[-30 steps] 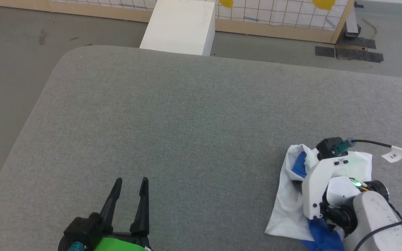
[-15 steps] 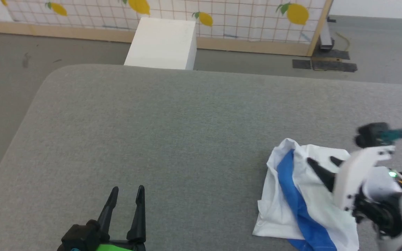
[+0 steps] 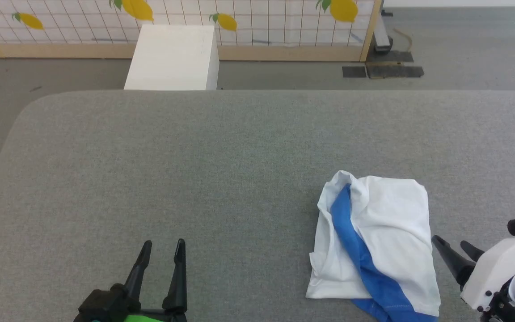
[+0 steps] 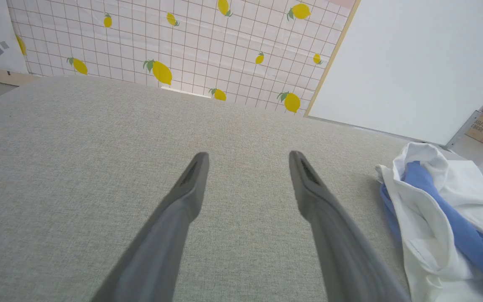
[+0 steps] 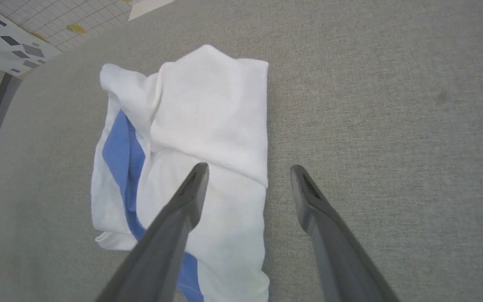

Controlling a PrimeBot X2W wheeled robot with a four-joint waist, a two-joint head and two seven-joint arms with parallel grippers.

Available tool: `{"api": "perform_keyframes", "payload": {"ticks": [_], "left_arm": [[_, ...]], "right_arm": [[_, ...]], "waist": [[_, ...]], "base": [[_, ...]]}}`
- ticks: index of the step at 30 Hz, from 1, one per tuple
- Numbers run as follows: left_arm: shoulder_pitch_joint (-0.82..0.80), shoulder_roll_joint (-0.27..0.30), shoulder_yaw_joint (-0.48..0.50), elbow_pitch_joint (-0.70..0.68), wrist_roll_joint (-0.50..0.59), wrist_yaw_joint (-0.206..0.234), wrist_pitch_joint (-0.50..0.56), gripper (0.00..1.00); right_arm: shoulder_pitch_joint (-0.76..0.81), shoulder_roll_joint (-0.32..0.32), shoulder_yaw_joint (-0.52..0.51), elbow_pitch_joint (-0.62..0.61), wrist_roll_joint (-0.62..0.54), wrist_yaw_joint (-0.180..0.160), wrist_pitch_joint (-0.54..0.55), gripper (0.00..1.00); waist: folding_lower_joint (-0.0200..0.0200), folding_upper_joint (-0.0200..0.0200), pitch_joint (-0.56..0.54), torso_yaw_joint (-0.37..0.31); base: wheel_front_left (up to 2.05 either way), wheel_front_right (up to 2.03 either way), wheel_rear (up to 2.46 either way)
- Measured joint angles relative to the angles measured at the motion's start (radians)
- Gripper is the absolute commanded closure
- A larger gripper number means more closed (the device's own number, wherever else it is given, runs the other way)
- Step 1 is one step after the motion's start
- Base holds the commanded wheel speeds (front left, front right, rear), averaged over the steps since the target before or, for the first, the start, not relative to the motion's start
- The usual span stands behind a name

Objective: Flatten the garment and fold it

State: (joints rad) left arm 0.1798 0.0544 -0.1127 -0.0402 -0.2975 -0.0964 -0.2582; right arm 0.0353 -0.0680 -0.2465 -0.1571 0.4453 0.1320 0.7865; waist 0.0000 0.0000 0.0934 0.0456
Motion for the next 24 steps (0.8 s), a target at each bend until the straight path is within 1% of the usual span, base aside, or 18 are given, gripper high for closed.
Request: {"api": "perform_keyframes", "payload": {"ticks": [4,5,11,20,21,22,23,24], "left_arm": [[-0.016,0.0,-0.008,0.005,0.005,-0.006,0.0,0.0],[-0.023,-0.001,-0.007,0.007,0.007,-0.008,0.0,0.0],[-0.039,-0.001,-0.005,0.011,0.007,-0.009,0.0,0.0],[-0.064,-0.001,-0.018,0.02,0.007,-0.017,0.0,0.0],[-0.067,-0.001,-0.021,0.022,0.007,-0.017,0.0,0.0],[-0.069,-0.001,-0.024,0.024,0.006,-0.017,0.0,0.0],[-0.072,-0.001,-0.026,0.027,0.005,-0.017,0.0,0.0],[-0.075,-0.001,-0.027,0.029,0.005,-0.017,0.0,0.0]], "right_arm": [[-0.018,0.009,-0.01,0.057,0.005,0.0,-0.019,0.0],[-0.032,0.011,-0.011,0.086,0.003,0.0,-0.027,0.0],[-0.084,0.012,-0.011,0.165,-0.018,0.0,-0.036,0.0],[-0.168,-0.038,0.032,0.266,-0.063,0.0,0.014,0.0],[-0.177,-0.043,0.03,0.273,-0.07,0.0,0.016,0.17],[-0.186,-0.045,0.027,0.281,-0.083,0.001,0.017,0.75],[-0.193,-0.048,0.031,0.284,-0.096,0.001,0.022,0.96],[-0.199,-0.05,0.033,0.287,-0.103,0.001,0.023,1.0]], "waist": [[0.0,0.0,0.026,0.007],[0.0,0.0,0.034,0.018],[0.0,0.0,0.065,0.058],[0.0,0.0,0.114,0.104],[0.0,0.0,0.117,0.106],[0.0,0.0,0.12,0.109],[0.0,0.0,0.121,0.112],[0.0,0.0,0.122,0.114]], "base": [[0.0,0.0,0.0],[0.0,0.0,0.0],[0.0,0.0,0.0],[0.0,0.0,0.0],[0.0,0.0,0.0],[0.0,0.0,0.0],[0.0,0.0,0.0],[0.0,0.0,0.0]]}}
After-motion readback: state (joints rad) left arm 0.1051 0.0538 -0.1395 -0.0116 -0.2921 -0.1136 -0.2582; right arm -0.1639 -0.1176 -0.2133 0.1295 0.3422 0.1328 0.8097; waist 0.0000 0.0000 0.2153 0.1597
